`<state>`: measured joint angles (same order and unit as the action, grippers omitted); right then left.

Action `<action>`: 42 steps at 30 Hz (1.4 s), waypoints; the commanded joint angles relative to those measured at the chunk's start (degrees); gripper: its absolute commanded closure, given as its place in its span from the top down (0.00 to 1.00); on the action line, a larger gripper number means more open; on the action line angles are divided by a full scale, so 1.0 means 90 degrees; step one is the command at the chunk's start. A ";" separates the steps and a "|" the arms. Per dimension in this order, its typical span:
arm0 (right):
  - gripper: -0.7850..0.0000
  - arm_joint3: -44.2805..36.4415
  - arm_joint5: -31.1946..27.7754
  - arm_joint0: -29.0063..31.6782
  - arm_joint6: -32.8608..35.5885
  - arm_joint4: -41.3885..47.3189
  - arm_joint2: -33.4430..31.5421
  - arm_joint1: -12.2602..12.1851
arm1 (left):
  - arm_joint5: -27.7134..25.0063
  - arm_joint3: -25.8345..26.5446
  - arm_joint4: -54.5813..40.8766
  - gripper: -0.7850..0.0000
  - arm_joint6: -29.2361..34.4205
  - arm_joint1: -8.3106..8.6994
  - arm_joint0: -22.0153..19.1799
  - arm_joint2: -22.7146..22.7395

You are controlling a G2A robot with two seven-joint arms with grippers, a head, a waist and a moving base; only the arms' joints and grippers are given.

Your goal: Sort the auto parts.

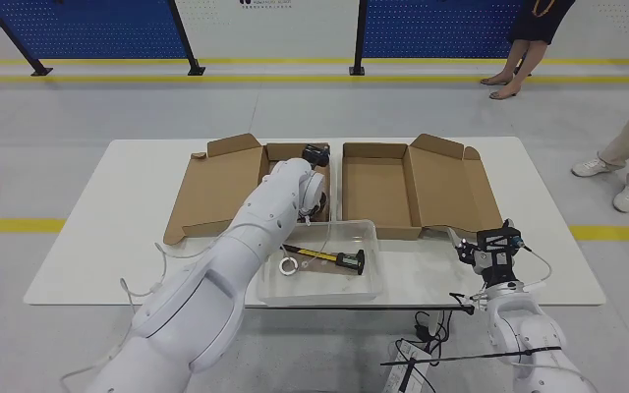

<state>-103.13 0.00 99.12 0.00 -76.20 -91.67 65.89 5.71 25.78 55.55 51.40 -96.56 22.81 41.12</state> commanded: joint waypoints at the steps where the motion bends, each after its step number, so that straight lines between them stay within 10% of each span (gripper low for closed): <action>1: 1.00 0.0000 0.0000 0.0000 0.0000 0.0000 0.0000 0.0000 | 0.0002 -0.0045 0.0004 0.58 -0.0006 -0.0020 -0.0014 0.0000; 6: 1.00 0.0000 0.0000 0.0000 0.0000 0.0000 0.0000 0.0000 | 0.0002 -0.0172 0.0022 0.98 -0.0042 -0.0063 -0.0054 0.0010; 25: 1.00 0.0000 0.0000 0.0000 0.0000 0.0000 0.0000 0.0000 | 0.0058 0.0701 0.0517 1.00 -0.0734 0.0065 -0.0226 0.0265; 42: 1.00 0.0000 0.0000 0.0000 0.0000 0.0000 0.0000 0.0000 | 0.0462 0.5912 0.2930 1.00 -0.0295 0.1079 0.2093 0.1777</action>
<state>-103.13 0.00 99.12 0.00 -76.20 -91.67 65.89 10.04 75.11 80.45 48.11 -87.29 39.55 56.04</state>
